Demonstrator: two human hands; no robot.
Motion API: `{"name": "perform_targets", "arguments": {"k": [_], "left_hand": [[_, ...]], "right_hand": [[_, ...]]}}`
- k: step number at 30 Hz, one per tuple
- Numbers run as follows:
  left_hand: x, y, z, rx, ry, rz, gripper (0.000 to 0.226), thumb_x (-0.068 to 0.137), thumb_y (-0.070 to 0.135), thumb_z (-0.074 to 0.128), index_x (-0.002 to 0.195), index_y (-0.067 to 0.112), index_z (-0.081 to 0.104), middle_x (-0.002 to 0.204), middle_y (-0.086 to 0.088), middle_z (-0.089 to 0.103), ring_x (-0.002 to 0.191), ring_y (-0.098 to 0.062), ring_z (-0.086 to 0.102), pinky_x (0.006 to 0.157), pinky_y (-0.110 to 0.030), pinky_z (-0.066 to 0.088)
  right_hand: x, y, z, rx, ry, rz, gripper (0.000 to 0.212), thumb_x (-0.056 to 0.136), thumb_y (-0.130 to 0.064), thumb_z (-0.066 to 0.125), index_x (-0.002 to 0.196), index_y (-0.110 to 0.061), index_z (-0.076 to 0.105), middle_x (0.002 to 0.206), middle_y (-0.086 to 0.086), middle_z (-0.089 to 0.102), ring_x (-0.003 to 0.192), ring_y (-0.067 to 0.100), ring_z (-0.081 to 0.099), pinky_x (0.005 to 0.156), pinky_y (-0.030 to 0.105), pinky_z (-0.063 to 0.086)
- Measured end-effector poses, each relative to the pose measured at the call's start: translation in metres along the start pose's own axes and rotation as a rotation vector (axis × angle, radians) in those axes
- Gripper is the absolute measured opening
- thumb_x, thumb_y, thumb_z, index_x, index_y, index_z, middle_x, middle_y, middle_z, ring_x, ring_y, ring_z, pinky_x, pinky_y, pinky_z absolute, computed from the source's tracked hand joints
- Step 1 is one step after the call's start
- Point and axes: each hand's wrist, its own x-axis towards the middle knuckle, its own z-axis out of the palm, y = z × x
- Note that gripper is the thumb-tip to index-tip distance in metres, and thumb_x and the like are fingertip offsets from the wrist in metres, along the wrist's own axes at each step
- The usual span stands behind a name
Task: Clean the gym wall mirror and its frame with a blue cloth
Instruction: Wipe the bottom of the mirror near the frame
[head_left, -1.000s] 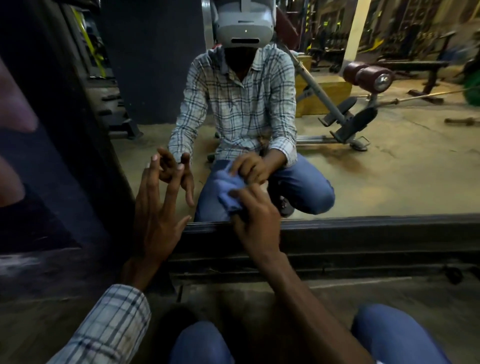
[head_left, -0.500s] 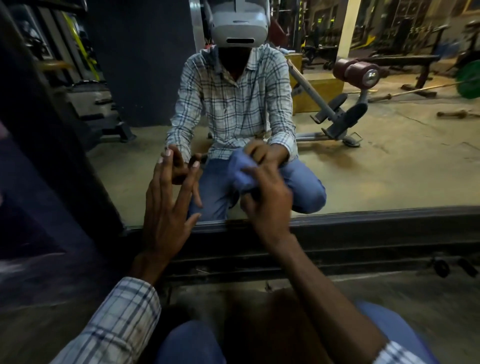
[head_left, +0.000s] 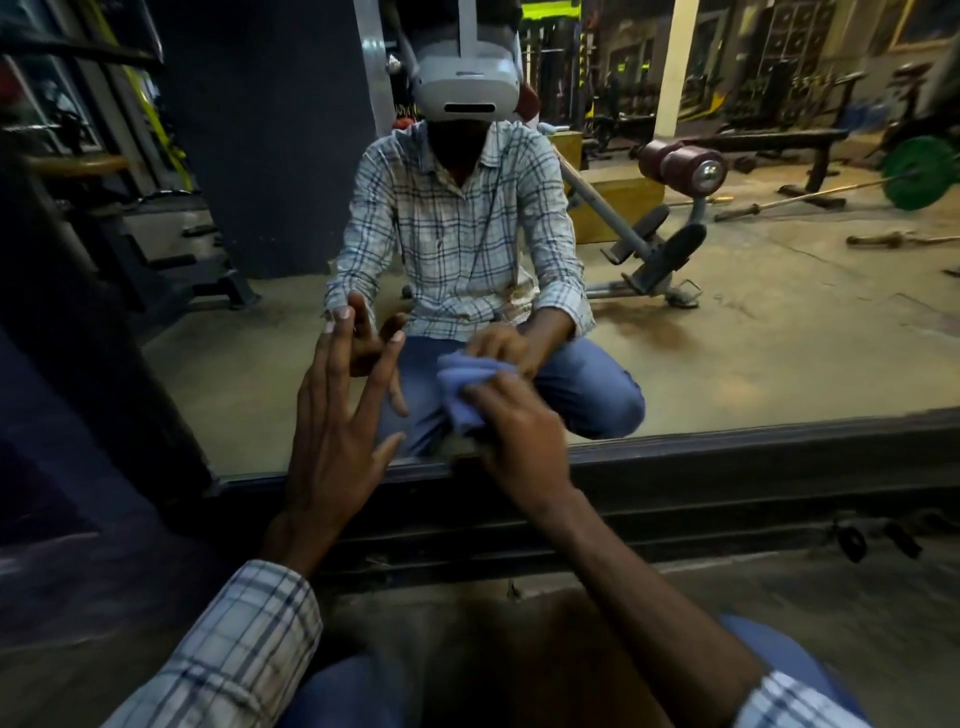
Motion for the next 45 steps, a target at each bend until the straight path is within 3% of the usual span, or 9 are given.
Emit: {"name": "perform_targets", "arguments": {"k": [4,9,12,17,23,29,36,42,45], "left_hand": [[0.002,0.008,0.009,0.021,-0.004,0.012,0.122,0.068,0.021,0.095,0.165,0.025,0.021,0.173,-0.012,-0.01,0.16,-0.031,-0.005,0.119,-0.055,0.029],[0.002,0.02,0.018,0.027,0.014,0.028,0.118,0.071,0.023,0.093,0.165,0.024,0.022,0.173,-0.014,-0.008,0.16,-0.034,-0.004,0.121,-0.053,0.024],[-0.001,0.028,0.025,0.023,0.006,0.05,0.118,0.07,0.021,0.094,0.165,0.023,0.024,0.173,-0.013,-0.009,0.16,-0.034,-0.003,0.122,-0.052,0.023],[-0.004,0.038,0.033,0.014,-0.018,0.01,0.123,0.066,0.023,0.097,0.164,0.025,0.024,0.173,-0.017,-0.005,0.16,-0.036,-0.002,0.12,-0.055,0.023],[-0.005,0.043,0.037,0.028,-0.003,0.035,0.124,0.063,0.025,0.099,0.164,0.025,0.026,0.172,-0.021,-0.001,0.159,-0.042,0.004,0.118,-0.06,0.027],[-0.006,0.046,0.046,0.015,0.002,0.005,0.131,0.059,0.03,0.1,0.164,0.026,0.022,0.172,-0.022,-0.002,0.159,-0.043,0.002,0.118,-0.063,0.027],[-0.005,0.051,0.054,0.017,0.023,-0.016,0.133,0.057,0.035,0.1,0.163,0.023,0.021,0.171,-0.024,-0.001,0.158,-0.044,0.004,0.117,-0.066,0.03],[-0.005,0.057,0.062,0.004,0.052,-0.056,0.128,0.06,0.038,0.099,0.161,0.02,0.022,0.17,-0.026,0.0,0.159,-0.043,0.001,0.121,-0.062,0.024],[-0.005,0.059,0.063,0.008,0.055,-0.087,0.128,0.059,0.039,0.099,0.16,0.019,0.024,0.17,-0.026,0.001,0.159,-0.041,0.0,0.12,-0.063,0.024]], "right_hand": [[0.009,0.025,-0.037,0.068,0.423,0.305,0.04,0.077,0.003,0.068,0.115,-0.008,0.069,0.115,0.009,0.064,0.103,0.027,0.062,0.087,0.031,0.047],[-0.043,0.015,0.022,-0.024,-0.101,0.037,0.038,0.082,-0.016,0.072,0.12,-0.014,0.069,0.112,0.007,0.064,0.098,0.03,0.063,0.077,0.036,0.051],[-0.059,0.035,0.018,-0.06,-0.182,-0.009,0.033,0.086,-0.026,0.067,0.118,-0.019,0.067,0.109,0.005,0.06,0.098,0.027,0.06,0.071,0.038,0.052],[-0.083,0.068,-0.024,0.056,0.239,0.375,0.034,0.083,-0.001,0.073,0.114,-0.014,0.067,0.114,0.004,0.061,0.101,0.023,0.063,0.081,0.032,0.052],[-0.065,0.076,-0.037,0.289,0.689,0.743,0.028,0.082,-0.001,0.074,0.103,-0.017,0.064,0.098,0.003,0.065,0.088,0.024,0.063,0.08,0.049,0.054],[-0.056,0.04,-0.011,0.261,0.464,0.544,0.036,0.076,0.008,0.076,0.108,-0.006,0.064,0.101,0.003,0.056,0.089,0.011,0.053,0.08,0.013,0.041],[-0.028,0.065,-0.06,0.337,0.861,0.665,0.033,0.082,0.008,0.072,0.112,-0.004,0.065,0.105,0.008,0.061,0.094,0.005,0.059,0.083,0.017,0.046],[-0.018,0.036,-0.04,0.344,0.463,0.399,0.031,0.083,0.003,0.075,0.111,-0.007,0.069,0.106,0.001,0.061,0.099,0.016,0.061,0.086,0.035,0.052],[-0.018,0.049,-0.057,0.34,0.52,0.449,0.031,0.082,0.005,0.076,0.111,-0.005,0.071,0.105,0.005,0.061,0.099,0.017,0.062,0.085,0.033,0.053]]}}
